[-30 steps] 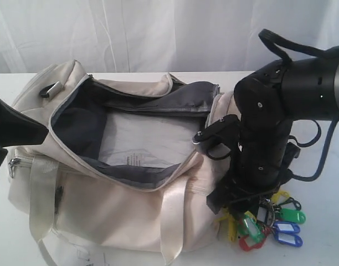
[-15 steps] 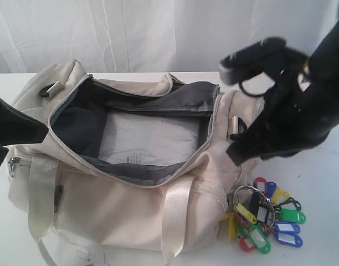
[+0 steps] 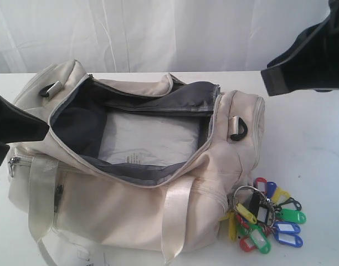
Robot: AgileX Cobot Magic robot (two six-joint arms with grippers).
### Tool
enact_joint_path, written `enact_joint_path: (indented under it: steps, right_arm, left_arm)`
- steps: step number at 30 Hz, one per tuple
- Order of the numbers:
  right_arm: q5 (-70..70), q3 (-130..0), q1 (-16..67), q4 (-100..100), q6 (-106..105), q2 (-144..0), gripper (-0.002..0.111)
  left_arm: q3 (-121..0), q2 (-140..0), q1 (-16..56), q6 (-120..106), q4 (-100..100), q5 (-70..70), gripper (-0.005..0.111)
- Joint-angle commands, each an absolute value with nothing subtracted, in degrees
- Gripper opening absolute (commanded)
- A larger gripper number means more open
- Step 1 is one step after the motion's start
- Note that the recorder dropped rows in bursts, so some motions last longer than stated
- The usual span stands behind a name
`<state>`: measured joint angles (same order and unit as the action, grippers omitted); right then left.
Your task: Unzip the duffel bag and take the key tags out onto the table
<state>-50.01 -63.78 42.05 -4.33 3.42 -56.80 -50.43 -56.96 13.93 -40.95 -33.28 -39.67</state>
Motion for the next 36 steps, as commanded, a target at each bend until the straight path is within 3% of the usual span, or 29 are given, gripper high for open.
enact_joint_path:
  steps: [1, 18, 30, 36]
  right_arm:
    - [-49.5, -64.0, 42.2, -4.6, 3.6, -55.6, 0.0]
    - [-49.5, -64.0, 42.2, -4.6, 3.6, -55.6, 0.0]
    - [-49.6, -64.0, 42.2, -4.6, 3.6, -55.6, 0.0]
    - [-49.6, -64.0, 42.2, -4.6, 3.6, -55.6, 0.0]
  left_arm:
    - [-50.8, -56.4, 14.0, -40.9, -34.6, -40.2, 0.0]
    - [-50.8, -55.1, 13.3, -40.9, -34.8, -40.3, 0.0]
    - [-50.8, -30.9, -2.4, -40.9, -34.7, -39.7, 0.0]
    - [-50.8, -21.0, -6.1, -40.9, -33.8, -39.0, 0.0]
